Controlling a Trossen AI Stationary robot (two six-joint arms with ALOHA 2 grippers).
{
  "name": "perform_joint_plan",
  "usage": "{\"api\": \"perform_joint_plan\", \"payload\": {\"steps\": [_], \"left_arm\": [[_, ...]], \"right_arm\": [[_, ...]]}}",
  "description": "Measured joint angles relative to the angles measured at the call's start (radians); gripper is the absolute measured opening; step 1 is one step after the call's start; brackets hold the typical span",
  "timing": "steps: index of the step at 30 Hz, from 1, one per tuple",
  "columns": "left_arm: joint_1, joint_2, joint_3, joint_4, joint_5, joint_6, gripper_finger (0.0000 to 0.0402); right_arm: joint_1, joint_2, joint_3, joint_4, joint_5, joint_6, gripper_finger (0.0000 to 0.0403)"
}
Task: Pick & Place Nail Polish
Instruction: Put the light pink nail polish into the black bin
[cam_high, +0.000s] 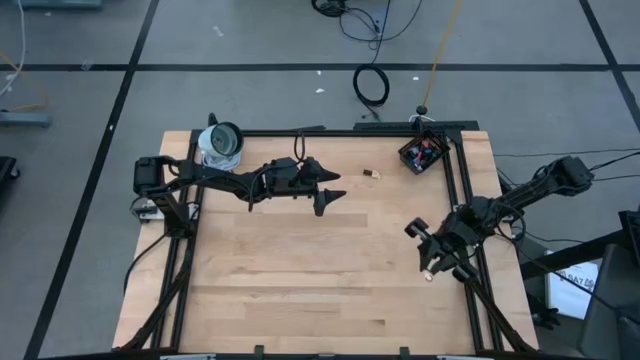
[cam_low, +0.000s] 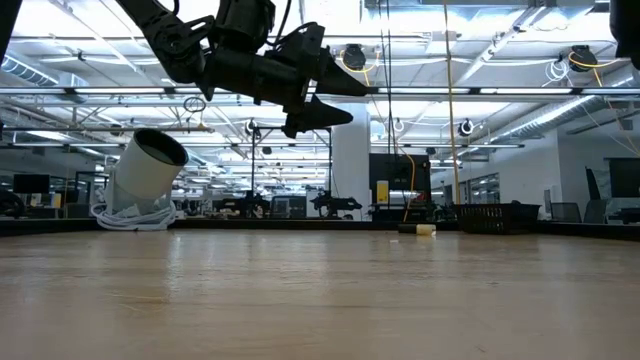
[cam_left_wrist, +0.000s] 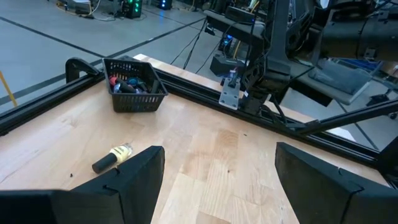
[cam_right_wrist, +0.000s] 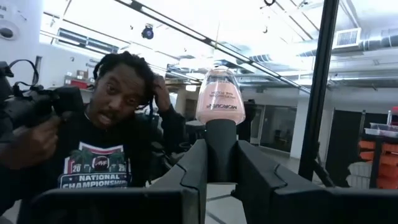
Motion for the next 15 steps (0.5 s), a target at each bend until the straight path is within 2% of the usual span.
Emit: {"api": "perform_joint_plan", "payload": {"steps": [15], "left_arm": [[0.000, 0.000, 0.000, 0.000, 0.000, -0.002, 0.0294]], "right_arm": [[0.000, 0.000, 0.000, -0.017, 0.004, -0.027, 0.0049]]}}
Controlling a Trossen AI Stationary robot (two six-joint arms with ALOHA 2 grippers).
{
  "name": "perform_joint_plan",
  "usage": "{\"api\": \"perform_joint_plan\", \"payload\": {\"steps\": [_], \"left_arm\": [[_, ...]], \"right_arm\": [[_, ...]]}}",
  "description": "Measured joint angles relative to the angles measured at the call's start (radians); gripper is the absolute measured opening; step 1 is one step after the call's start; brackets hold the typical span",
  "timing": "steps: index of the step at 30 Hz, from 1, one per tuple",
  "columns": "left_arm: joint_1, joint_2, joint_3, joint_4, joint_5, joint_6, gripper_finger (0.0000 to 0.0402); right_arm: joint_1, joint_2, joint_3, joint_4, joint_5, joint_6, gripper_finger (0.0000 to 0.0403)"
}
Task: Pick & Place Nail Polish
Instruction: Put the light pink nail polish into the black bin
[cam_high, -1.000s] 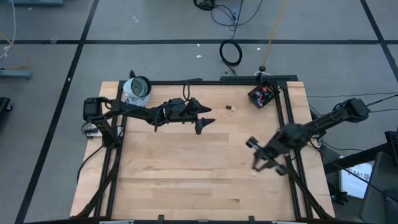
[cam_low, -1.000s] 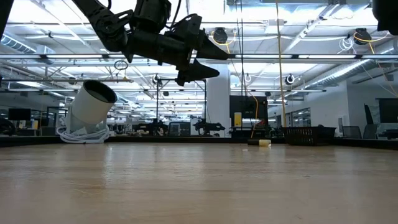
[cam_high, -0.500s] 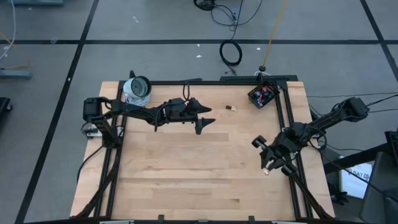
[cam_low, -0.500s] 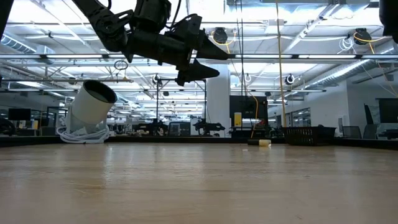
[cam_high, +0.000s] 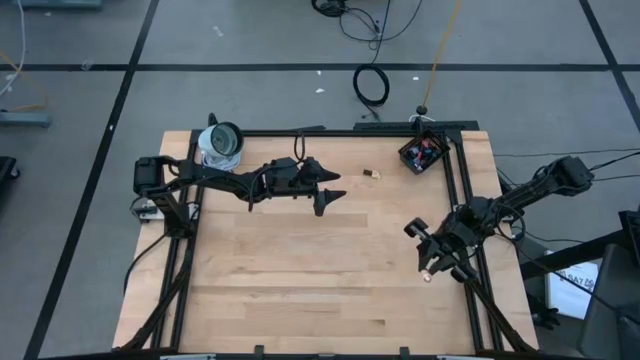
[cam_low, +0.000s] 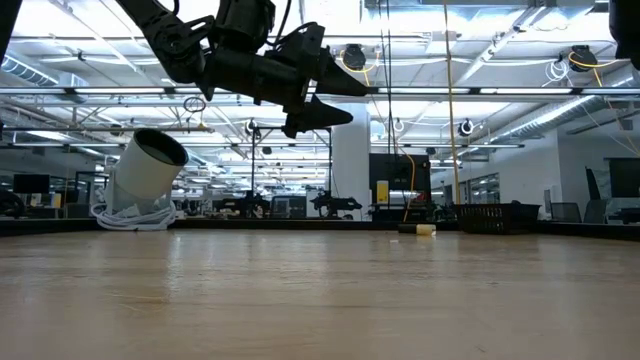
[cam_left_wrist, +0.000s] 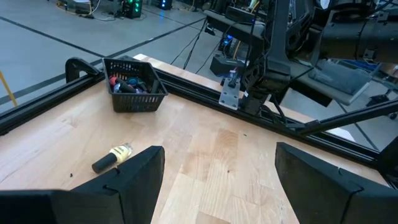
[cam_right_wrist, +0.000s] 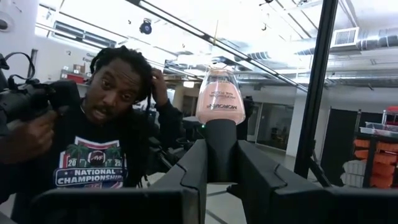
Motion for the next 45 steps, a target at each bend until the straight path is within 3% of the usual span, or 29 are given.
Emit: {"api": "perform_joint_plan", "payload": {"steps": [7, 11, 14, 21, 32, 37, 45], "left_arm": [[0.000, 0.000, 0.000, 0.000, 0.000, 0.000, 0.0294], [0.000, 0.000, 0.000, 0.000, 0.000, 0.000, 0.0294], [0.000, 0.000, 0.000, 0.000, 0.000, 0.001, 0.0294], [0.000, 0.000, 0.000, 0.000, 0.000, 0.001, 0.0294], [0.000, 0.000, 0.000, 0.000, 0.000, 0.002, 0.0294], [0.000, 0.000, 0.000, 0.000, 0.000, 0.002, 0.0294], [0.000, 0.000, 0.000, 0.000, 0.000, 0.002, 0.0294]], "right_arm": [[0.000, 0.000, 0.000, -0.029, 0.004, 0.000, 0.0049], [-0.014, -0.004, 0.000, -0.120, 0.082, -0.026, 0.0049], [-0.048, -0.016, 0.000, -0.265, 0.192, -0.055, 0.0049], [-0.136, -0.031, 0.000, -0.527, 0.585, -0.060, 0.0049], [-0.182, -0.031, 0.000, -0.759, 1.048, -0.087, 0.0049], [-0.182, -0.031, 0.000, -0.777, 1.151, -0.125, 0.0049], [-0.181, -0.031, 0.000, -0.805, 1.213, -0.171, 0.0049]]}}
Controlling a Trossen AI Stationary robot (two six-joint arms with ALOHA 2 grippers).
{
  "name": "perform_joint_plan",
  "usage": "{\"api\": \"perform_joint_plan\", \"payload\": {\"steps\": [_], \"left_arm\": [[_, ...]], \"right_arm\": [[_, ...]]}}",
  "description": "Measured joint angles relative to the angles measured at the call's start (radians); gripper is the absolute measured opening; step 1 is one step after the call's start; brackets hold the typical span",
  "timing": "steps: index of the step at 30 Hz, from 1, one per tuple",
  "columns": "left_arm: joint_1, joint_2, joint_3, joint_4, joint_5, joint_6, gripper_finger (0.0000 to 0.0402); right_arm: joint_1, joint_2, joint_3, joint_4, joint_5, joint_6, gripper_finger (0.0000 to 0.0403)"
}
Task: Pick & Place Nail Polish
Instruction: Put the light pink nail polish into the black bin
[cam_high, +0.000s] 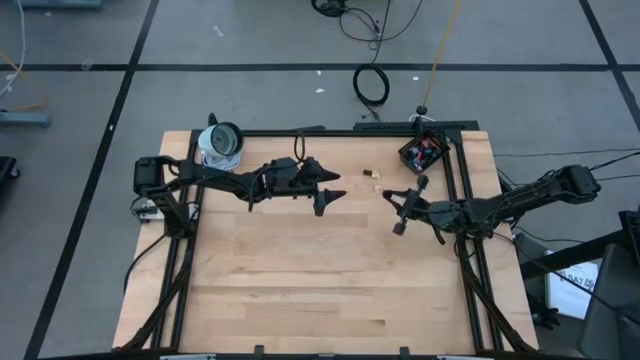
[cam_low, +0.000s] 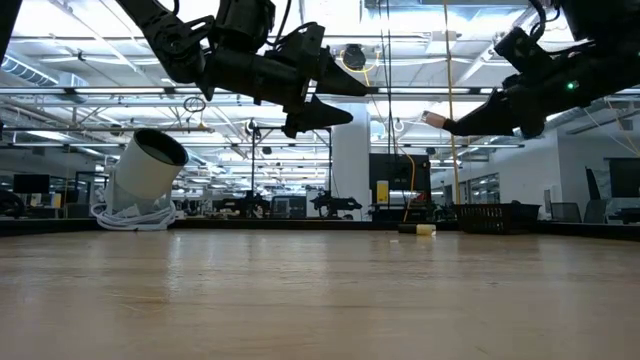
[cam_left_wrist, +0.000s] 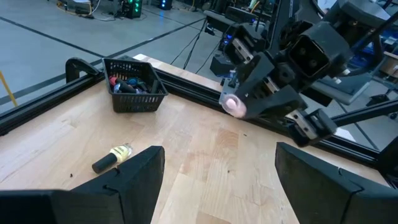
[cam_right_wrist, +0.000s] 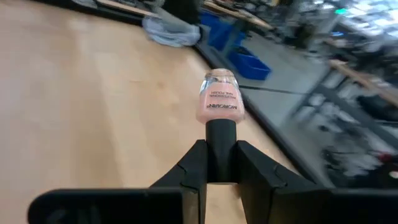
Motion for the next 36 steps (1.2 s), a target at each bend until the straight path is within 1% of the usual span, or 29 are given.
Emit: {"api": "perform_joint_plan", "payload": {"steps": [4, 6, 11, 14, 18, 24, 26, 28, 33, 36], "left_arm": [[0.000, 0.000, 0.000, 0.000, 0.000, 0.000, 0.0294], [0.000, 0.000, 0.000, 0.000, 0.000, 0.000, 0.0294], [0.000, 0.000, 0.000, 0.000, 0.000, 0.000, 0.0294], [0.000, 0.000, 0.000, 0.000, 0.000, 0.000, 0.0294], [0.000, 0.000, 0.000, 0.000, 0.000, 0.000, 0.0294], [0.000, 0.000, 0.000, 0.000, 0.000, 0.000, 0.0294], [0.000, 0.000, 0.000, 0.000, 0.000, 0.000, 0.0294], [0.000, 0.000, 0.000, 0.000, 0.000, 0.000, 0.0294], [0.000, 0.000, 0.000, 0.000, 0.000, 0.000, 0.0294], [0.000, 0.000, 0.000, 0.000, 0.000, 0.000, 0.0294]], "right_arm": [[0.000, 0.000, 0.000, -0.006, 0.100, -0.093, 0.0049], [0.004, 0.000, 0.000, -0.005, 0.121, -0.174, 0.0049], [0.049, 0.000, 0.000, -0.006, 0.130, -0.400, 0.0049], [0.079, 0.000, 0.000, -0.006, 0.187, -0.460, 0.0049], [0.104, 0.000, 0.000, -0.006, 0.225, -0.462, 0.0049], [0.109, 0.000, 0.000, -0.006, 0.229, -0.459, 0.0049], [0.109, 0.000, 0.000, -0.005, 0.235, -0.419, 0.0049], [0.107, 0.000, 0.000, 0.000, 0.291, -0.361, 0.0049], [0.060, -0.004, 0.000, -0.001, 0.498, -0.210, 0.0049], [0.011, -0.017, 0.000, -0.002, 0.573, -0.140, 0.0049]]}}
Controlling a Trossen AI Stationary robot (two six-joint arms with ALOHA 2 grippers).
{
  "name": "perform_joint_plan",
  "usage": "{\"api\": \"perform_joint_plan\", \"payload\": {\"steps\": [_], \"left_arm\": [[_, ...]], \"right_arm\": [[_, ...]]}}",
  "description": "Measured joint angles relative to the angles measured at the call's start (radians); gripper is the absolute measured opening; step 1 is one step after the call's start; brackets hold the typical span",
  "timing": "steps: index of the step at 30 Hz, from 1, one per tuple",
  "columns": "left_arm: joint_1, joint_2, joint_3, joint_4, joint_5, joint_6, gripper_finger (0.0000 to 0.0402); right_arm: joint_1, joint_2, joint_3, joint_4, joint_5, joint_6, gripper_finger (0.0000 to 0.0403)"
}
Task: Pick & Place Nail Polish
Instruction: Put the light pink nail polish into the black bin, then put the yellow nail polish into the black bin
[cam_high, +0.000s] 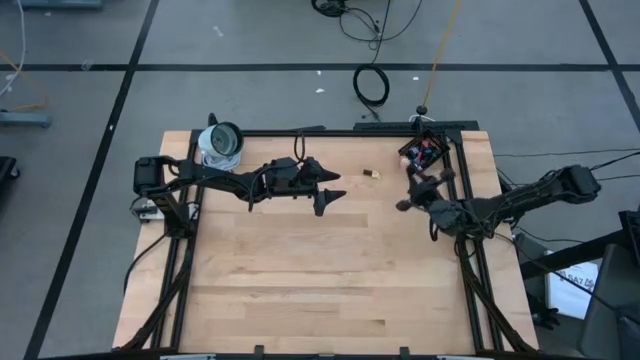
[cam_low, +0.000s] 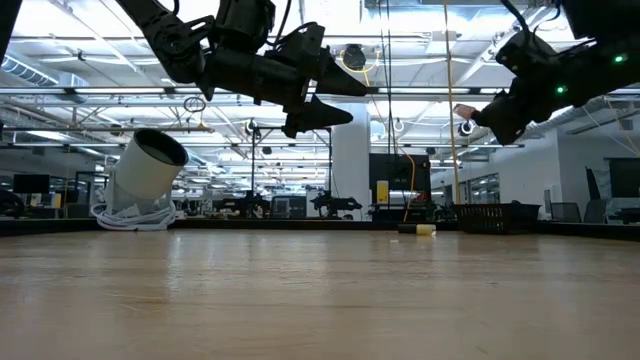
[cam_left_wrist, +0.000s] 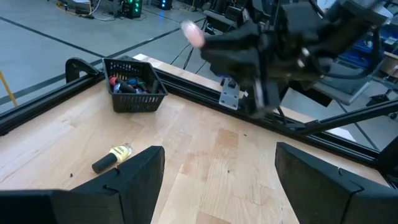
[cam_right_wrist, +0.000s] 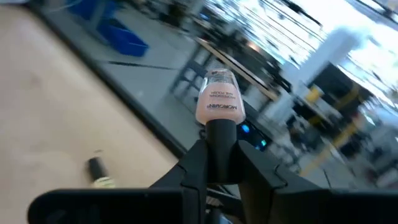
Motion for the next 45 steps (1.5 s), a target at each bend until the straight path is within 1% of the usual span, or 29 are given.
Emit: {"api": "perform_joint_plan", "payload": {"steps": [3, 5, 10, 15, 18, 22, 26, 28, 32, 37, 41, 45], "left_arm": [[0.000, 0.000, 0.000, 0.000, 0.000, 0.000, 0.0294], [0.000, 0.000, 0.000, 0.000, 0.000, 0.000, 0.0294], [0.000, 0.000, 0.000, 0.000, 0.000, 0.000, 0.0294], [0.000, 0.000, 0.000, 0.000, 0.000, 0.000, 0.0294], [0.000, 0.000, 0.000, 0.000, 0.000, 0.000, 0.0294], [0.000, 0.000, 0.000, 0.000, 0.000, 0.000, 0.0294], [0.000, 0.000, 0.000, 0.000, 0.000, 0.000, 0.0294], [0.000, 0.000, 0.000, 0.000, 0.000, 0.000, 0.0294], [0.000, 0.000, 0.000, 0.000, 0.000, 0.000, 0.0294], [0.000, 0.000, 0.000, 0.000, 0.000, 0.000, 0.0294], [0.000, 0.000, 0.000, 0.000, 0.000, 0.000, 0.0294], [0.000, 0.000, 0.000, 0.000, 0.000, 0.000, 0.0294]], "right_arm": [[-0.073, -0.023, 0.000, 0.000, 0.004, 0.038, 0.0049], [-0.140, -0.042, 0.000, -0.002, -0.049, 0.062, 0.0049], [-0.336, -0.066, 0.000, -0.066, -0.300, 0.166, 0.0049], [-0.564, -0.079, 0.000, -0.239, -0.521, 0.319, 0.0049], [-0.702, -0.081, 0.000, -0.325, -0.654, 0.371, 0.0049], [-0.848, -0.081, 0.000, -0.359, -0.781, 0.391, 0.0049], [-0.934, -0.075, 0.000, -0.361, -0.880, 0.389, 0.0049], [-0.955, -0.072, 0.000, -0.367, -0.905, 0.386, 0.0049], [-0.970, -0.071, 0.000, -0.376, -0.912, 0.383, 0.0050], [-0.971, -0.071, -0.014, -0.374, -0.896, 0.385, 0.0093], [-0.971, -0.071, -0.026, -0.363, -0.897, 0.367, 0.0114], [-0.971, -0.071, -0.053, -0.248, -0.897, 0.315, 0.0124]]}}
